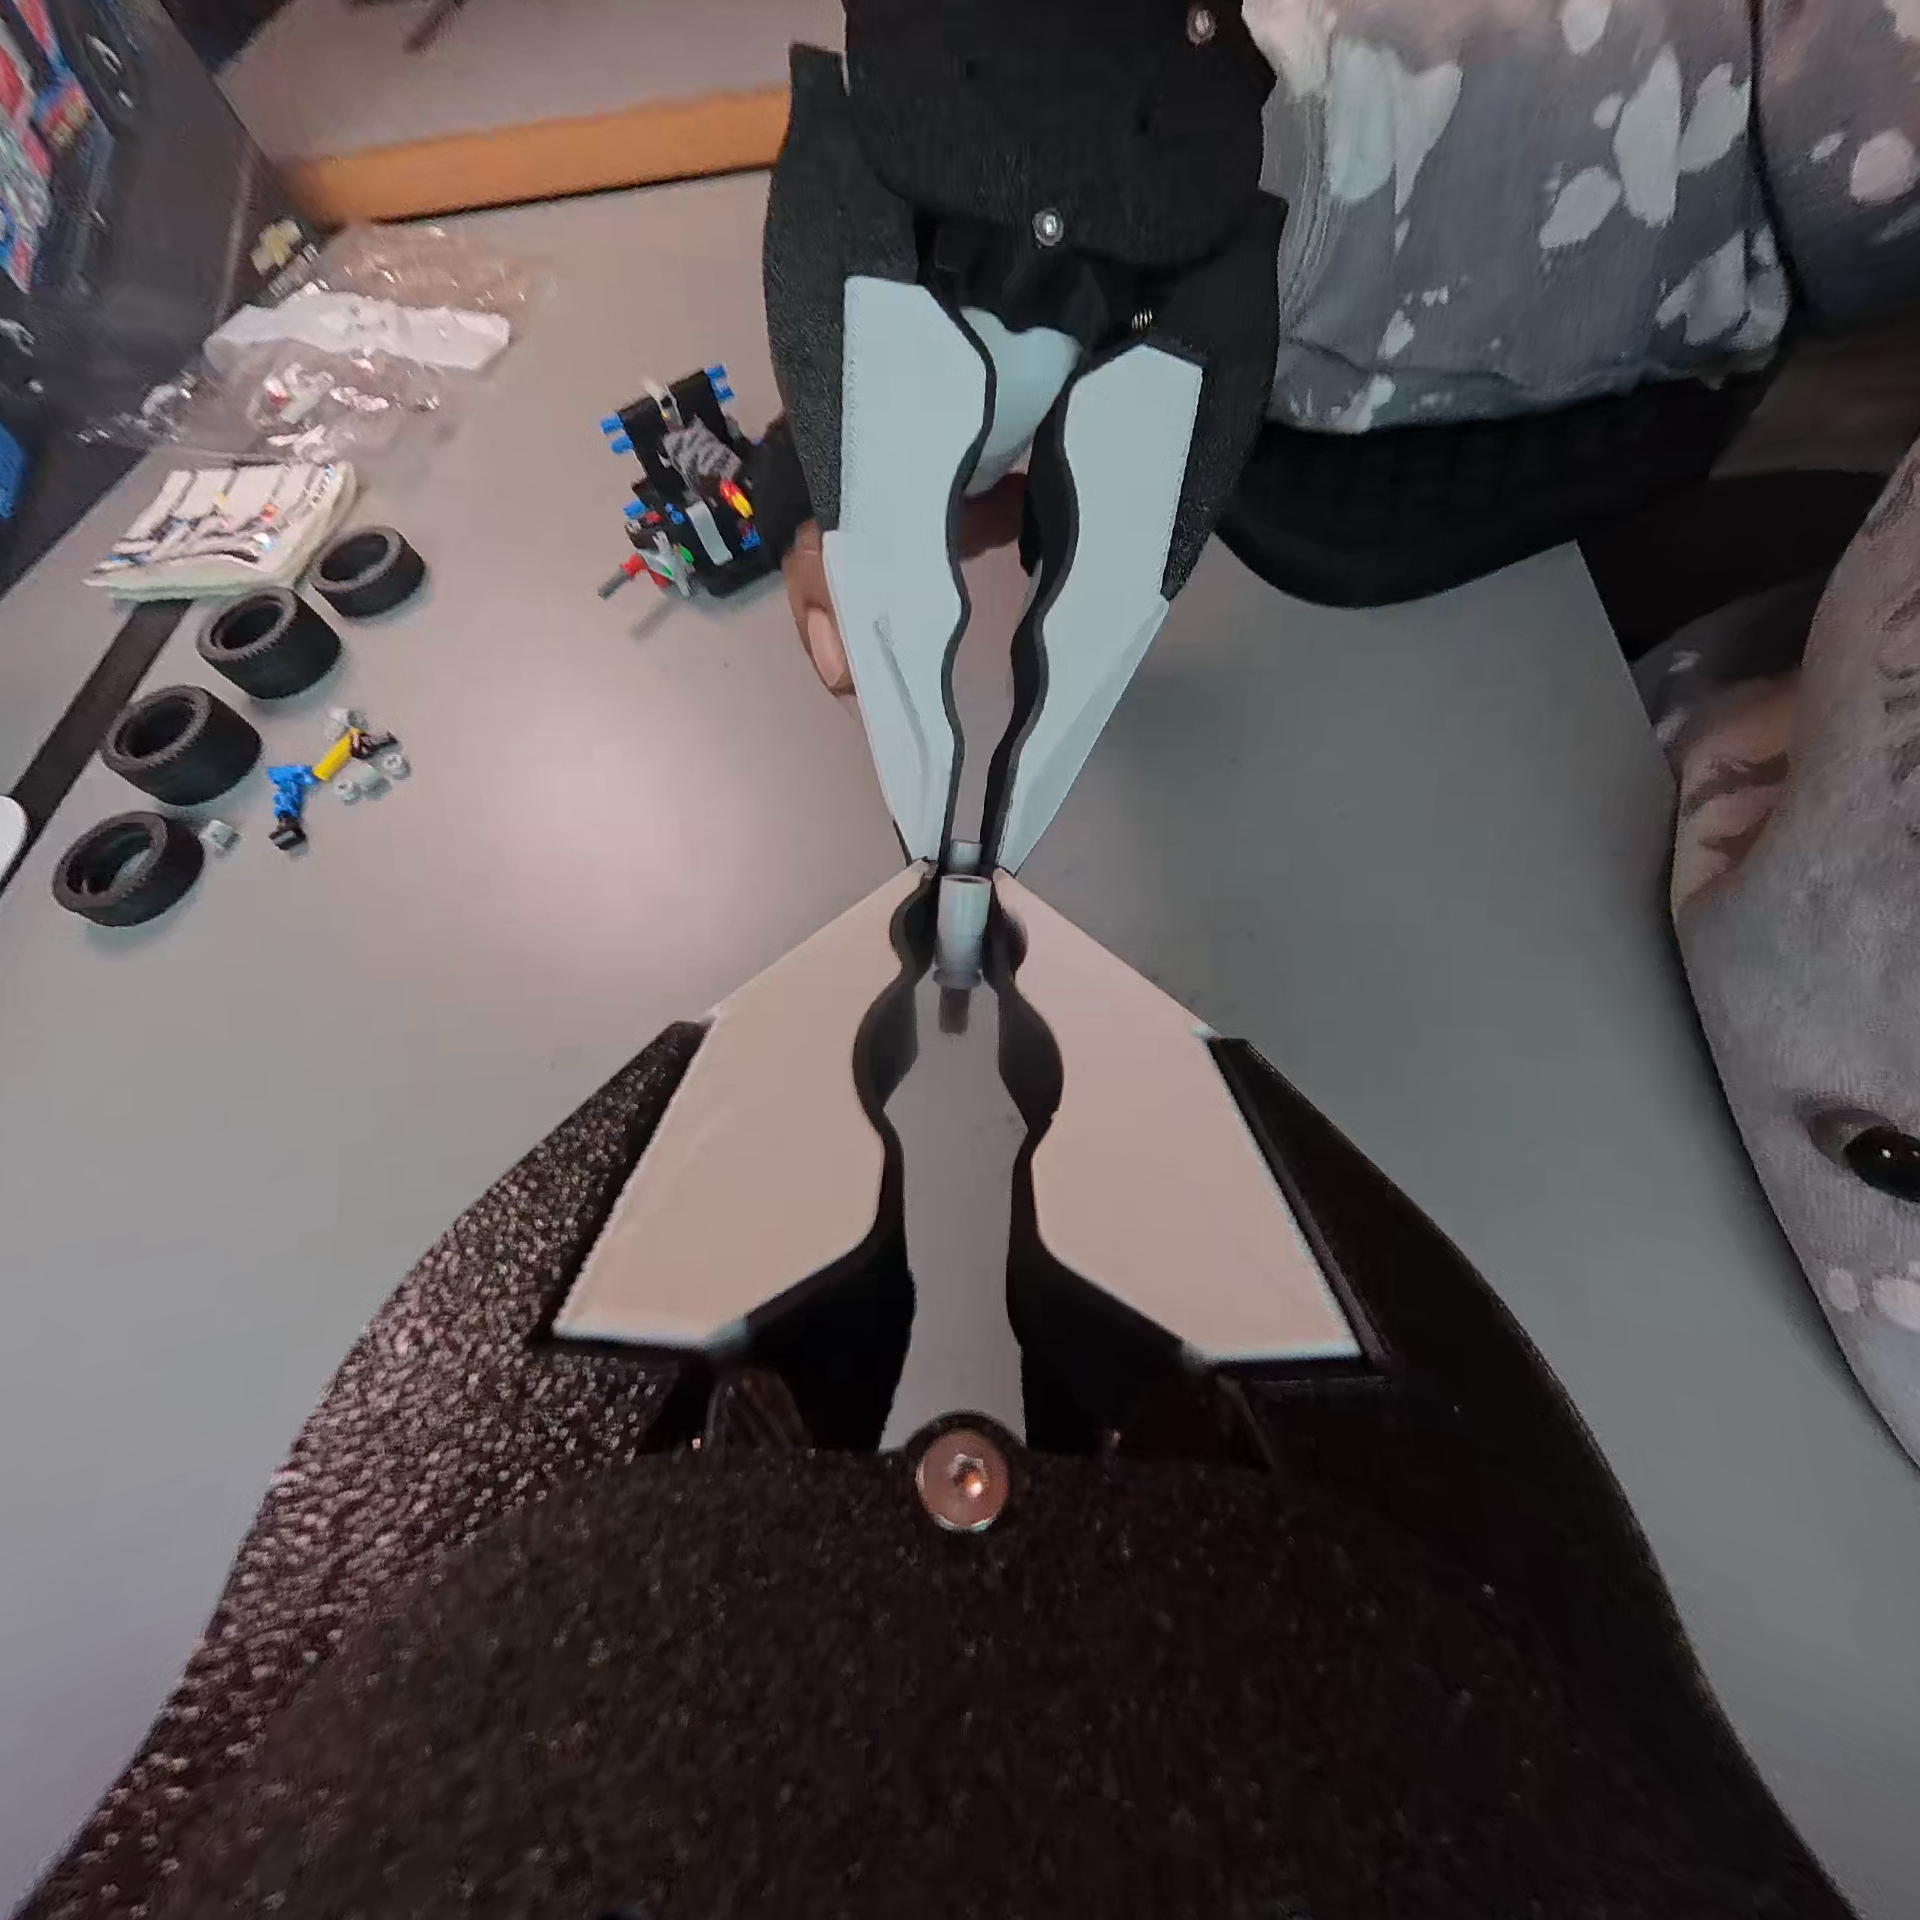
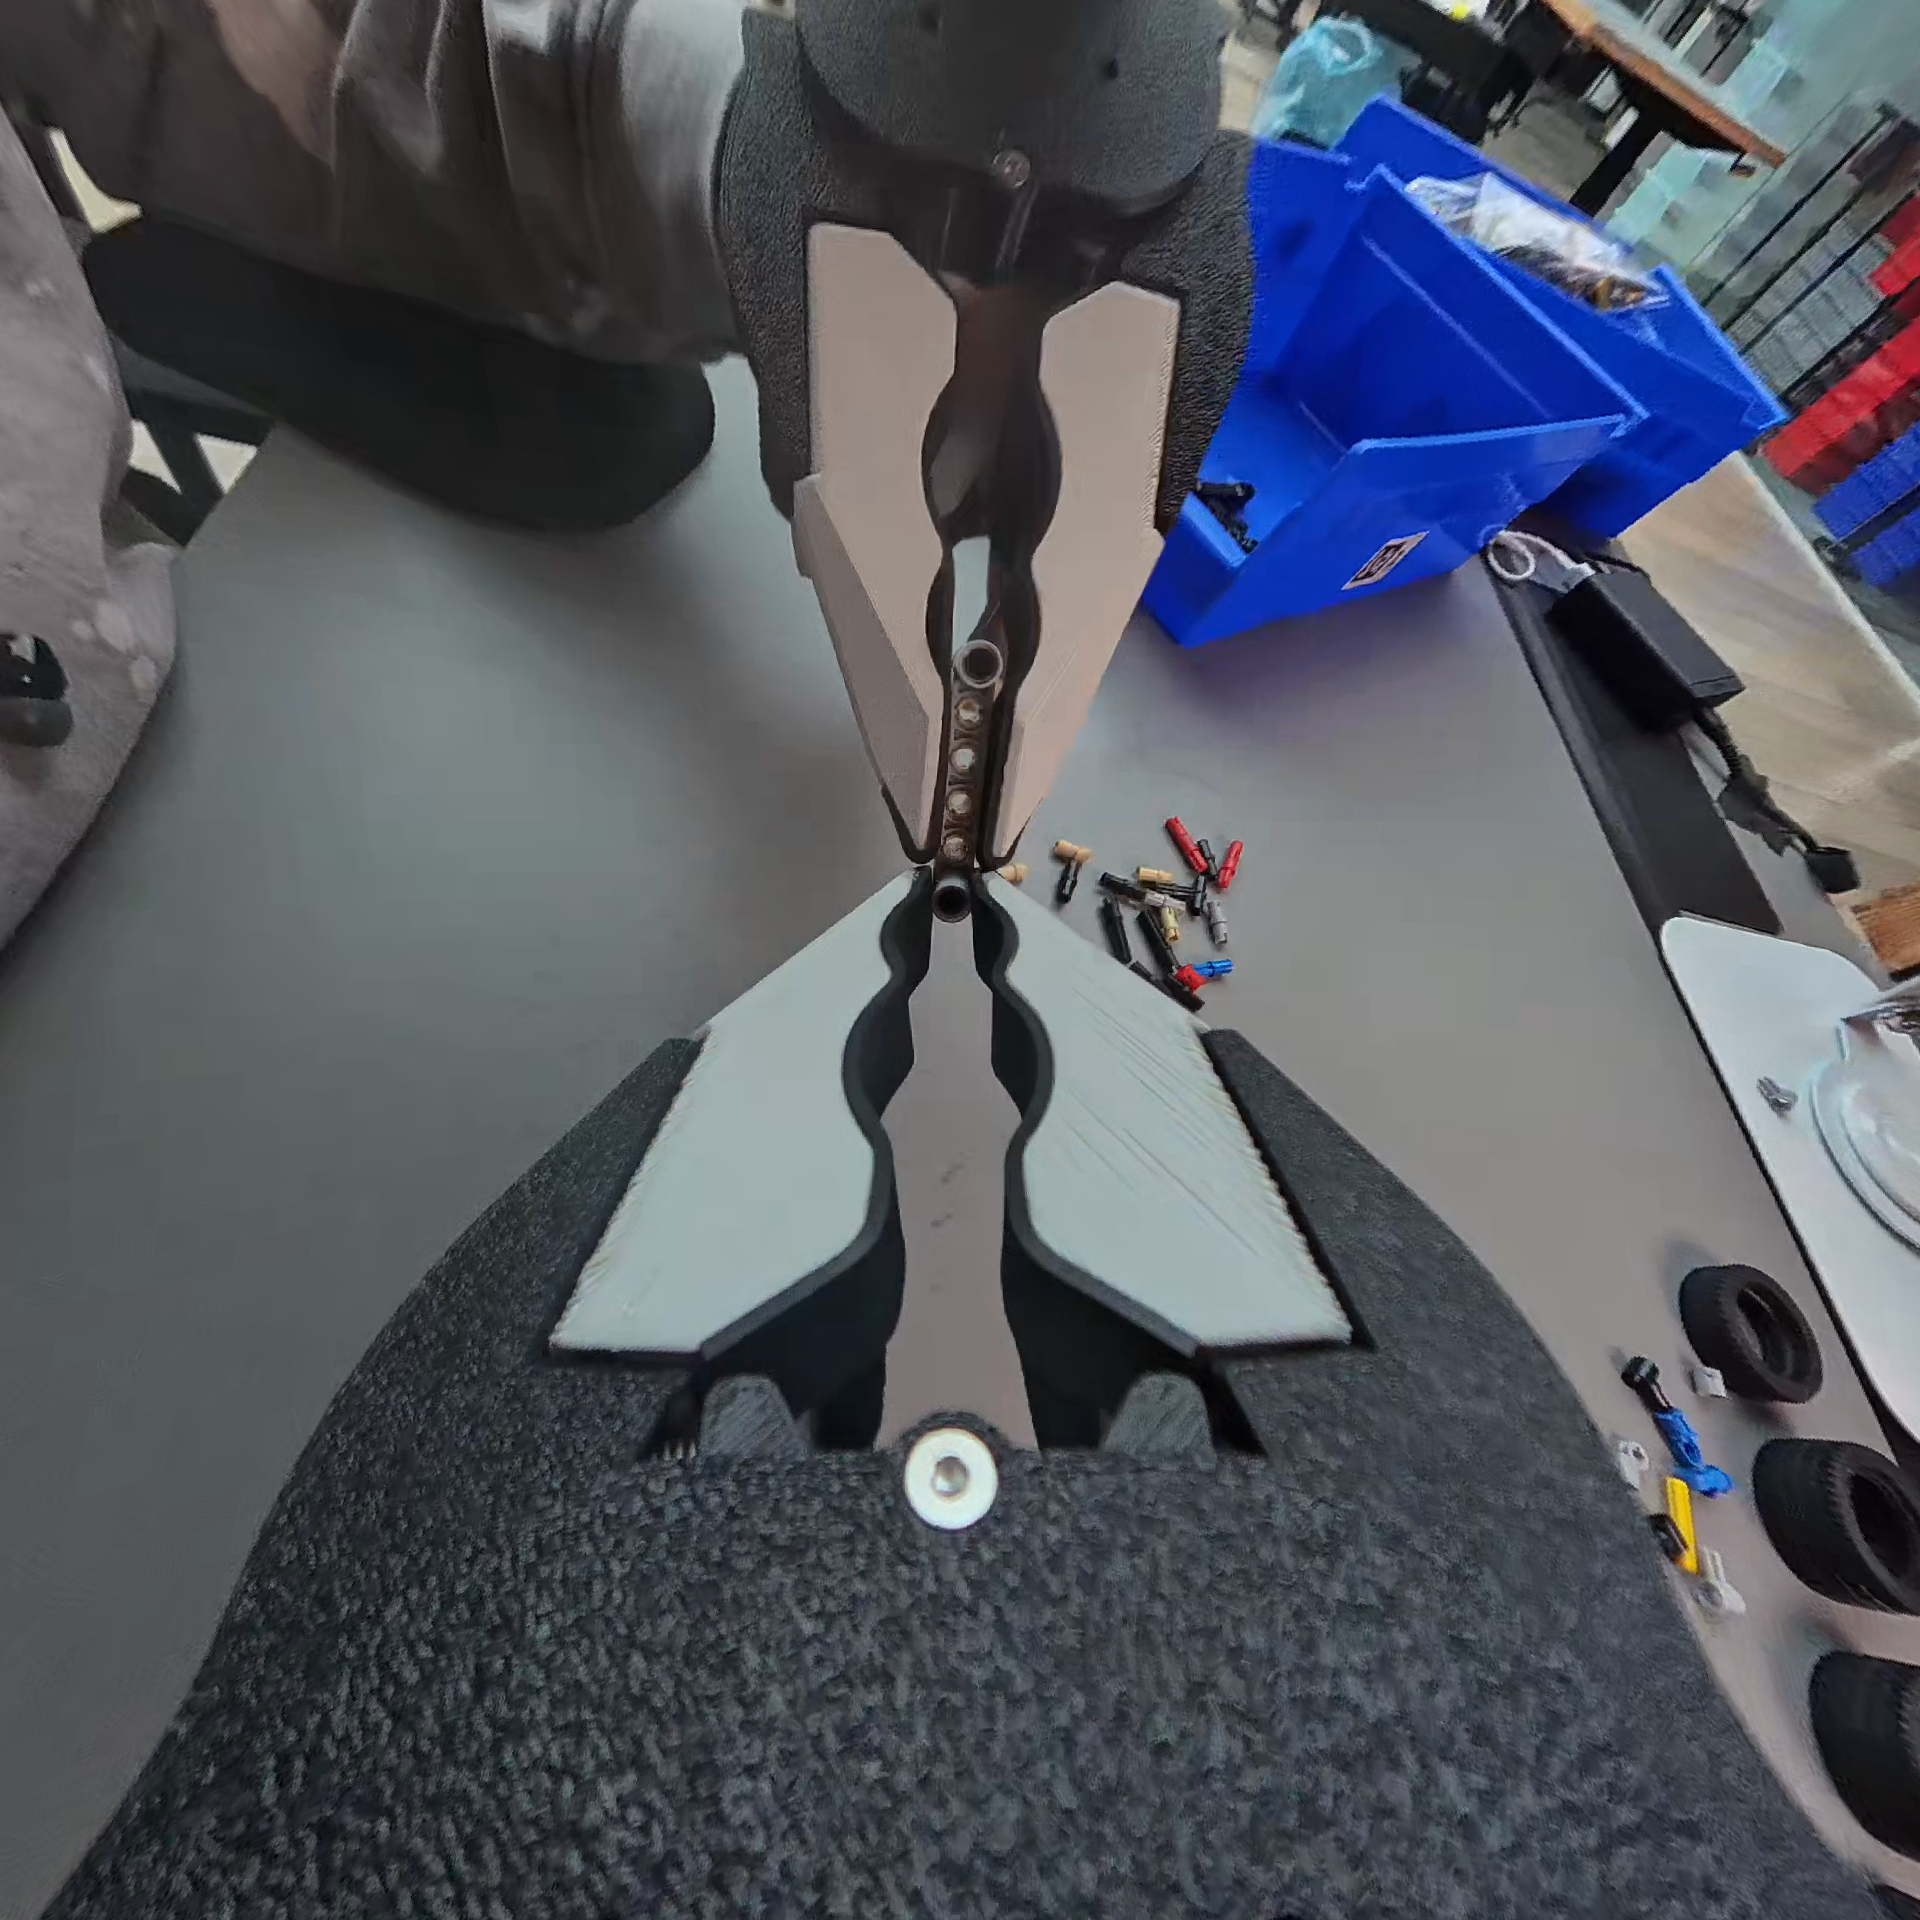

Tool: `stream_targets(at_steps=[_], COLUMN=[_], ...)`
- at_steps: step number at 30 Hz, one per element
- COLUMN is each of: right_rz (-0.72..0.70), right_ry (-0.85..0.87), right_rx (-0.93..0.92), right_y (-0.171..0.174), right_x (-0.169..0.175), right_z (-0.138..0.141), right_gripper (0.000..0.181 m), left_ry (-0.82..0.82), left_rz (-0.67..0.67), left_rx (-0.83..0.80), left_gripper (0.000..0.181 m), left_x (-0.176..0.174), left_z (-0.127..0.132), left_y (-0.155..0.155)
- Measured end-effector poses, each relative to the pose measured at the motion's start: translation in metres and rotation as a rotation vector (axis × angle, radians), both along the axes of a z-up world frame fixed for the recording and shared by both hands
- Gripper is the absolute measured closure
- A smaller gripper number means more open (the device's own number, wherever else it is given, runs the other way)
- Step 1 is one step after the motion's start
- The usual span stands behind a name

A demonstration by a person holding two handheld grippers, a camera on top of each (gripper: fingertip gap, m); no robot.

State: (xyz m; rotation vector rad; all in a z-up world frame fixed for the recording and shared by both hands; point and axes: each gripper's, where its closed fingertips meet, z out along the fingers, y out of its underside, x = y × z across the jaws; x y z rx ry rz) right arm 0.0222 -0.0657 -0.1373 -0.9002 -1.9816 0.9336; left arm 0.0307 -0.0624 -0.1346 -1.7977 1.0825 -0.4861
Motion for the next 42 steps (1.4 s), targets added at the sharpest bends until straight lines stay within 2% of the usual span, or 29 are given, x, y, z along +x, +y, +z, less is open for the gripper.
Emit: stream_targets(at_steps=[1,4,6,10,13,16,19,22,26,28,31,36,38,40,42], right_rz=[-0.008,-0.005,0.000,0.038,0.067,0.087,0.081,0.052,0.030,0.028,0.046,0.037,0.040,0.048,0.036], right_ry=[0.042,0.129,0.146,0.077,-0.023,-0.064,-0.005,0.020,0.107,0.152,0.243,0.290,0.294,0.300,0.312], right_rx=[-0.042,-0.183,-0.186,-0.171,-0.211,-0.251,-0.300,-0.374,-0.531,-0.611,-0.801,-0.892,-0.905,-0.953,-0.979], right_y=[0.001,0.000,-0.004,-0.013,-0.014,-0.009,-0.003,0.008,0.014,0.015,0.013,0.012,0.010,0.008,0.008], right_x=[0.000,0.000,0.000,0.003,0.008,0.011,0.011,0.011,0.002,-0.002,-0.007,-0.014,-0.015,-0.015,-0.017], right_z=[0.008,0.030,0.031,0.015,-0.003,-0.003,0.010,0.017,0.028,0.035,0.052,0.059,0.061,0.063,0.063], right_gripper=[0.174,0.174,0.174,0.174,0.175,0.175,0.175,0.175,0.175,0.175,0.174,0.174,0.174,0.175,0.175], left_ry=[-0.060,-0.262,-0.288,-0.145,0.035,0.219,0.239,0.154,-0.264,-0.414,-0.600,-0.669,-0.693,-0.759,-0.810], left_rz=[0.016,0.046,0.039,-0.008,-0.035,-0.011,0.005,0.049,0.043,0.069,0.061,0.079,0.086,0.070,0.061], left_rx=[0.028,0.032,0.020,0.008,-0.010,-0.002,0.022,0.002,-0.054,-0.095,-0.074,-0.033,-0.042,-0.040,-0.029], left_gripper=[0.174,0.172,0.173,0.174,0.174,0.175,0.175,0.175,0.175,0.175,0.176,0.177,0.170,0.165,0.168], left_x=[0.000,-0.001,-0.001,0.000,0.001,-0.004,-0.004,0.000,0.000,-0.004,-0.009,-0.017,-0.019,-0.023,-0.026], left_z=[0.008,0.029,0.031,0.015,-0.008,-0.036,-0.027,-0.018,0.010,0.018,0.038,0.048,0.049,0.057,0.064], left_y=[0.002,0.001,-0.003,-0.012,-0.015,-0.008,-0.003,0.006,0.009,0.012,0.011,0.009,0.010,0.008,0.007])
